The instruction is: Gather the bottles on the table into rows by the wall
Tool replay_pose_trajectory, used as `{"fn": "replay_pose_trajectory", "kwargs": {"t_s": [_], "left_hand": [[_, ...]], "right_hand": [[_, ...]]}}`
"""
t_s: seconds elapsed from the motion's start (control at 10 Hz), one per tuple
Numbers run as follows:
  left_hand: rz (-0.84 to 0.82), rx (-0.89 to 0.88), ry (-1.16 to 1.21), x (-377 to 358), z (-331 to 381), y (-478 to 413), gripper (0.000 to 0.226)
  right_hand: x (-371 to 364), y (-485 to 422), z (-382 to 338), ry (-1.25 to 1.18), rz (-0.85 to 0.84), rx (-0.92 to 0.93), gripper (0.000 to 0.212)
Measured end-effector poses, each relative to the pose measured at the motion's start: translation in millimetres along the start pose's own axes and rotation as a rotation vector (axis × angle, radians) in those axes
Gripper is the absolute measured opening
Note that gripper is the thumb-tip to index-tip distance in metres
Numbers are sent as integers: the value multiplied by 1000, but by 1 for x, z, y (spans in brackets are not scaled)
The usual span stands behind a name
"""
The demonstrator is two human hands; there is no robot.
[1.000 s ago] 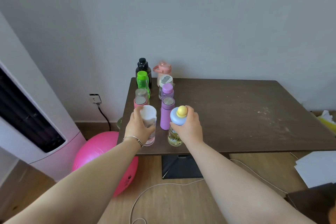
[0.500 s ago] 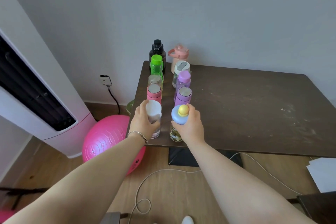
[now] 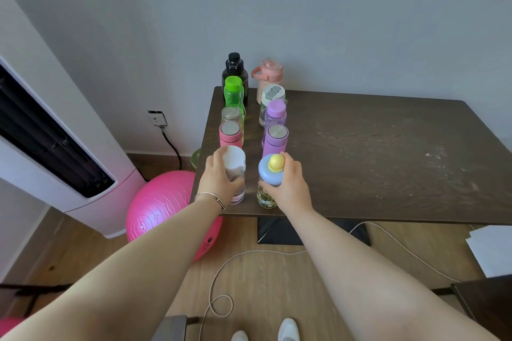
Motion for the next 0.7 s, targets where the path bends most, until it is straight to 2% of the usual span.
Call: {"fn": "replay_pose_trajectory", "kwargs": {"t_s": [0.3,0.5,0.7], "left_hand": [[-26,-5,-128,2,5,-3,89],[-44,-30,-343,5,13,-4,95],[12,-170,-437,6,49,1,81]], "right_hand": [[7,-6,0,90,-67,26,96],[23,-5,8,267,-75,169,98],[55,-1,24,514,-32,304,90]]}}
Point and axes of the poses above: each hand's wrist, its own y-axis away from the middle knuckle, its own x-axis out of the back of the hand, z = x × y, the point moved 1 cm from there along -y, towards the middle knuckle, and after that the axes turned 15 degrees about y, right-handed, at the moved point
